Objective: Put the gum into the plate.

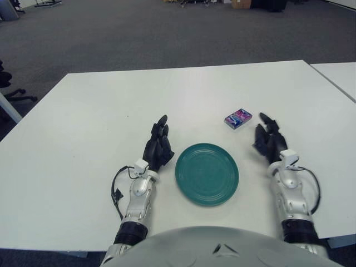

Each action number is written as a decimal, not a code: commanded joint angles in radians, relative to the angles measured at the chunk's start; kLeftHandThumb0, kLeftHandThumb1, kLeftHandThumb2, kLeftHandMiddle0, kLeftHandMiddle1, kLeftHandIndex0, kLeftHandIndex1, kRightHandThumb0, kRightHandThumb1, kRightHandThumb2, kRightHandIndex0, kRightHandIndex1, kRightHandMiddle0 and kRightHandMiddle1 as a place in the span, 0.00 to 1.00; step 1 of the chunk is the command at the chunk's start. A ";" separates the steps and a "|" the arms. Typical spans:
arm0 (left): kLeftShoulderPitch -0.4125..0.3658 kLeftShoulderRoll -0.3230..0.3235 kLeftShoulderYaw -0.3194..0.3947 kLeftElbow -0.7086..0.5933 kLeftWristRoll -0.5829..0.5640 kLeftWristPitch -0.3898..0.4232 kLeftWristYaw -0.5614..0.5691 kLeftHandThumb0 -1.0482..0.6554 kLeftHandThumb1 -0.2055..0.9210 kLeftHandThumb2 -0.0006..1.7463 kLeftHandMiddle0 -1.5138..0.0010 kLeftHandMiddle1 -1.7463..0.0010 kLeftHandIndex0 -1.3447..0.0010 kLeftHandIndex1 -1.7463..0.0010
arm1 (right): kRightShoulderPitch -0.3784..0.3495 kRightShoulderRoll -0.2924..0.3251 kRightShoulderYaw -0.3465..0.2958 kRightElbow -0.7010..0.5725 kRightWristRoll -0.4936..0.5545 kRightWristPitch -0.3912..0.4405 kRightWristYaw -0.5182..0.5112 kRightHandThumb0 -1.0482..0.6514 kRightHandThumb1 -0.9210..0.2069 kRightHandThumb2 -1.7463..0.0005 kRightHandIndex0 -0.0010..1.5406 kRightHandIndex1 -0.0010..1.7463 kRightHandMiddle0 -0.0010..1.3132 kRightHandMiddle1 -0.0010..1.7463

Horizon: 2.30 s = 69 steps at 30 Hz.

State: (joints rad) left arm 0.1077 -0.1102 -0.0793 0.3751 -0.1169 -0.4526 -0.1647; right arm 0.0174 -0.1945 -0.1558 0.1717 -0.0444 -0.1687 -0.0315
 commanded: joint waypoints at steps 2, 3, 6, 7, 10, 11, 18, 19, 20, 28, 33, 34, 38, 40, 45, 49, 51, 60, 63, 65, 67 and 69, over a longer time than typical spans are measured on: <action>0.022 -0.041 -0.001 0.078 -0.007 0.021 0.010 0.05 1.00 0.56 0.89 0.99 1.00 0.78 | -0.132 -0.089 0.016 0.023 -0.131 -0.035 -0.055 0.21 0.00 0.60 0.11 0.01 0.00 0.25; 0.019 -0.042 -0.001 0.081 -0.007 0.021 0.012 0.05 1.00 0.56 0.89 0.99 1.00 0.78 | -0.150 -0.103 0.020 0.033 -0.150 -0.039 -0.064 0.20 0.00 0.61 0.13 0.02 0.00 0.26; 0.010 -0.045 0.006 0.098 -0.013 0.016 0.014 0.05 1.00 0.55 0.89 0.99 1.00 0.77 | -0.241 -0.174 0.058 0.075 -0.260 -0.045 -0.100 0.19 0.00 0.63 0.14 0.02 0.00 0.27; 0.007 -0.046 0.008 0.103 -0.015 0.014 0.015 0.05 1.00 0.55 0.89 0.99 1.00 0.77 | -0.265 -0.192 0.069 0.089 -0.290 -0.048 -0.110 0.18 0.00 0.63 0.15 0.02 0.00 0.27; 0.007 -0.057 0.020 0.129 -0.044 0.003 -0.001 0.05 1.00 0.55 0.88 0.99 1.00 0.76 | -0.409 -0.267 0.150 0.228 -0.439 -0.042 -0.161 0.18 0.00 0.65 0.16 0.02 0.00 0.28; 0.006 -0.060 0.023 0.135 -0.052 0.003 -0.005 0.05 1.00 0.54 0.88 0.99 1.00 0.75 | -0.443 -0.279 0.168 0.269 -0.466 -0.044 -0.174 0.18 0.00 0.66 0.16 0.02 0.00 0.28; -0.018 -0.064 0.037 0.195 -0.076 -0.009 -0.016 0.06 1.00 0.53 0.87 0.99 1.00 0.73 | -0.700 -0.309 0.310 0.580 -0.601 -0.070 -0.240 0.18 0.00 0.71 0.14 0.01 0.00 0.26; -0.020 -0.063 0.037 0.200 -0.074 -0.013 -0.015 0.06 1.00 0.53 0.87 0.99 1.00 0.72 | -0.717 -0.312 0.324 0.596 -0.612 -0.072 -0.241 0.18 0.00 0.72 0.14 0.01 0.00 0.26; -0.022 -0.062 0.036 0.205 -0.070 -0.017 -0.013 0.06 1.00 0.53 0.87 0.99 1.00 0.71 | -0.733 -0.314 0.338 0.615 -0.621 -0.077 -0.242 0.18 0.00 0.73 0.14 0.00 0.00 0.26; -0.039 -0.055 0.039 0.232 -0.044 -0.036 0.012 0.05 1.00 0.54 0.84 0.99 1.00 0.66 | -0.845 -0.308 0.455 0.742 -0.681 -0.096 -0.206 0.16 0.00 0.73 0.12 0.00 0.00 0.25; -0.042 -0.054 0.039 0.232 -0.037 -0.043 0.008 0.03 1.00 0.54 0.82 0.98 1.00 0.61 | -0.900 -0.286 0.529 0.821 -0.712 -0.103 -0.178 0.14 0.00 0.72 0.11 0.00 0.00 0.24; -0.042 -0.053 0.038 0.231 -0.035 -0.044 0.006 0.03 1.00 0.54 0.82 0.98 1.00 0.61 | -0.910 -0.279 0.545 0.842 -0.720 -0.104 -0.176 0.14 0.00 0.72 0.11 0.00 0.00 0.24; -0.041 -0.051 0.034 0.230 -0.030 -0.046 0.002 0.03 1.00 0.56 0.81 0.99 1.00 0.59 | -0.940 -0.249 0.591 0.917 -0.735 -0.109 -0.188 0.15 0.00 0.74 0.12 0.01 0.00 0.27; -0.041 -0.051 0.032 0.229 -0.028 -0.048 0.002 0.03 1.00 0.56 0.81 0.99 1.00 0.59 | -0.948 -0.236 0.608 0.949 -0.739 -0.114 -0.199 0.15 0.00 0.75 0.12 0.01 0.00 0.28; -0.038 -0.055 0.030 0.223 -0.026 -0.048 0.002 0.03 1.00 0.56 0.81 0.99 1.00 0.59 | -0.952 -0.206 0.644 1.021 -0.745 -0.120 -0.231 0.17 0.00 0.78 0.14 0.01 0.00 0.28; -0.033 -0.061 0.026 0.214 -0.028 -0.043 0.002 0.03 1.00 0.56 0.81 0.99 1.00 0.58 | -0.941 -0.187 0.672 1.065 -0.752 -0.122 -0.250 0.18 0.00 0.81 0.15 0.01 0.00 0.27; -0.021 -0.065 0.027 0.207 -0.036 -0.048 0.000 0.03 1.00 0.56 0.81 0.99 1.00 0.57 | -0.914 -0.178 0.684 1.074 -0.750 -0.130 -0.250 0.18 0.00 0.81 0.15 0.01 0.00 0.26; -0.018 -0.070 0.041 0.225 -0.051 -0.058 -0.002 0.03 1.00 0.54 0.79 0.99 1.00 0.54 | -0.856 -0.183 0.689 1.101 -0.718 -0.156 -0.219 0.25 0.00 0.83 0.16 0.01 0.00 0.25; -0.023 -0.078 0.048 0.230 -0.076 -0.052 -0.016 0.02 1.00 0.54 0.78 0.99 0.99 0.53 | -0.847 -0.176 0.688 1.117 -0.710 -0.143 -0.186 0.26 0.01 0.84 0.16 0.01 0.00 0.26; -0.024 -0.081 0.048 0.227 -0.084 -0.051 -0.023 0.02 1.00 0.53 0.77 0.99 0.99 0.53 | -0.840 -0.171 0.689 1.124 -0.706 -0.137 -0.175 0.27 0.02 0.85 0.16 0.01 0.00 0.26; -0.021 -0.082 0.044 0.219 -0.085 -0.053 -0.026 0.02 1.00 0.53 0.77 0.99 1.00 0.53 | -0.833 -0.167 0.691 1.128 -0.703 -0.133 -0.164 0.27 0.03 0.85 0.17 0.01 0.00 0.27; -0.016 -0.083 0.040 0.212 -0.083 -0.056 -0.027 0.03 1.00 0.53 0.78 0.99 1.00 0.54 | -0.826 -0.164 0.692 1.129 -0.701 -0.131 -0.156 0.28 0.03 0.85 0.17 0.01 0.00 0.27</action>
State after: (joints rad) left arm -0.0015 -0.1163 -0.0378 0.5122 -0.1731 -0.5178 -0.1841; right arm -0.8312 -0.3769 0.5289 1.2890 -0.7503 -0.3093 -0.2146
